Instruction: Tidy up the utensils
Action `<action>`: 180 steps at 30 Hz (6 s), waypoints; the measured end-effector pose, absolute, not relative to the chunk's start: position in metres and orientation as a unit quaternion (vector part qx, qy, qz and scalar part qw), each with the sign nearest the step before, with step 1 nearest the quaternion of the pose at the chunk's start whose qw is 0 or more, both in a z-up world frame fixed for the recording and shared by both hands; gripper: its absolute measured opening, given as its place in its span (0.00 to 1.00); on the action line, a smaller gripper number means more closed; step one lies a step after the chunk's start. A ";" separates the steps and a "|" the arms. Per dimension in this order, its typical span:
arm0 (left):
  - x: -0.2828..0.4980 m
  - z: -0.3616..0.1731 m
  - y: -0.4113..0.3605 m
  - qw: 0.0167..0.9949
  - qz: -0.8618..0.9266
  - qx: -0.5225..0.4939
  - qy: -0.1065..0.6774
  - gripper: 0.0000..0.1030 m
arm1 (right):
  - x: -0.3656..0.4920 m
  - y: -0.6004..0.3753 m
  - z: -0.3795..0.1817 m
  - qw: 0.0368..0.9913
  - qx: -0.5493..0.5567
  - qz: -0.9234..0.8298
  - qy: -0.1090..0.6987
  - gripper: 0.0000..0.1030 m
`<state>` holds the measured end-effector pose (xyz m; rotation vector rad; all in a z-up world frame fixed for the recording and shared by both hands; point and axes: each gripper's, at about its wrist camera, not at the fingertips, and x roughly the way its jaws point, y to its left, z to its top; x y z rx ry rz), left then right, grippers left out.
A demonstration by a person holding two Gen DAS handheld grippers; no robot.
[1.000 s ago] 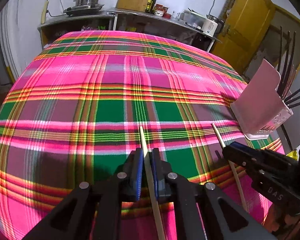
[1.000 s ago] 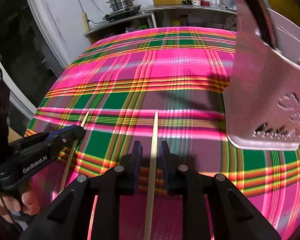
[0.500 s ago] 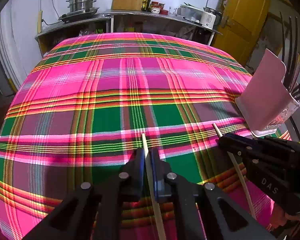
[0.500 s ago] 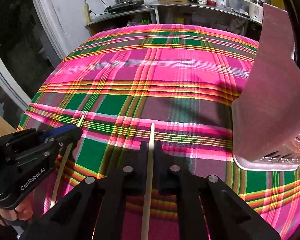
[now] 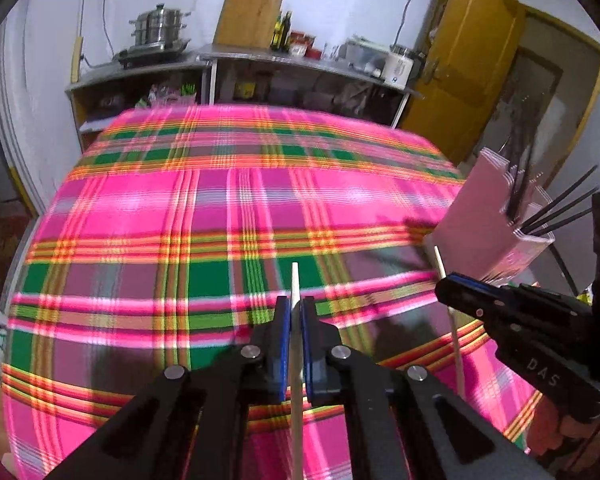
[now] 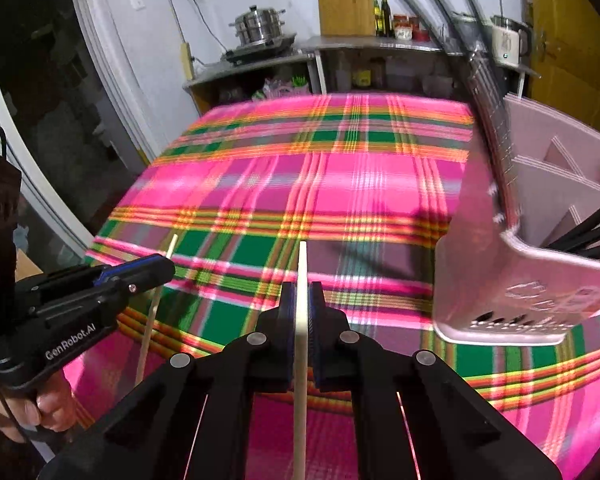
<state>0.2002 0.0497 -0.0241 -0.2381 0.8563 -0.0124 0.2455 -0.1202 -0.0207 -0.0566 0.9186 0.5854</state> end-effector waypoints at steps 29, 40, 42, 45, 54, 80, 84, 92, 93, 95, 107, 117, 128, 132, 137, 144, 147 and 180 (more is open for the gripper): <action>0.154 0.059 0.015 0.931 -0.058 -0.096 0.349 0.05 | 0.190 -0.170 0.063 0.894 -0.009 0.267 0.359 0.06; 0.153 0.072 -0.002 0.928 -0.082 -0.093 0.352 0.05 | 0.176 -0.186 0.083 0.906 -0.008 0.257 0.336 0.06; 0.154 0.074 -0.007 0.926 -0.091 -0.094 0.353 0.05 | 0.174 -0.190 0.086 0.909 -0.007 0.253 0.333 0.06; 0.157 0.078 -0.015 0.925 -0.104 -0.094 0.353 0.05 | 0.173 -0.199 0.091 0.912 -0.004 0.246 0.328 0.06; 0.172 0.101 -0.043 0.924 -0.144 -0.091 0.342 0.05 | 0.176 -0.221 0.106 0.921 0.011 0.228 0.314 0.06; 0.254 0.164 -0.093 0.944 -0.176 -0.079 0.267 0.05 | 0.224 -0.253 0.161 0.955 0.031 0.178 0.234 0.06; 0.270 0.149 -0.097 0.942 -0.178 -0.082 0.274 0.05 | 0.232 -0.251 0.151 0.955 0.023 0.171 0.240 0.06; 0.292 0.114 -0.100 0.935 -0.177 -0.078 0.296 0.05 | 0.248 -0.244 0.125 0.952 0.007 0.165 0.259 0.06; 0.295 0.111 -0.100 0.934 -0.177 -0.078 0.300 0.05 | 0.250 -0.244 0.121 0.951 0.007 0.166 0.262 0.06; 0.299 0.104 -0.099 0.932 -0.176 -0.078 0.308 0.05 | 0.254 -0.243 0.115 0.949 0.005 0.166 0.269 0.06; 0.306 0.085 -0.100 0.925 -0.177 -0.073 0.327 0.07 | 0.268 -0.241 0.083 0.937 0.001 0.163 0.308 0.06; 0.289 0.102 -0.089 0.934 -0.171 -0.078 0.304 0.13 | 0.260 -0.246 0.094 0.941 0.004 0.161 0.297 0.15; 0.247 0.115 -0.082 0.941 -0.171 -0.073 0.283 0.19 | 0.229 -0.253 0.113 0.948 0.019 0.160 0.274 0.22; 0.227 0.114 -0.080 0.942 -0.172 -0.072 0.278 0.20 | 0.216 -0.254 0.116 0.948 0.025 0.162 0.272 0.22; 0.203 0.109 -0.077 0.944 -0.169 -0.076 0.272 0.23 | 0.195 -0.255 0.114 0.949 0.027 0.164 0.269 0.22; 0.163 0.093 -0.079 0.946 -0.167 -0.059 0.273 0.31 | 0.166 -0.255 0.103 0.947 0.024 0.163 0.276 0.22; 0.150 0.083 -0.080 0.945 -0.167 -0.056 0.277 0.31 | 0.153 -0.257 0.096 0.946 0.027 0.161 0.281 0.22; 0.059 0.043 -0.073 0.946 -0.142 -0.045 0.287 0.31 | 0.062 -0.258 0.060 0.942 0.003 0.153 0.300 0.22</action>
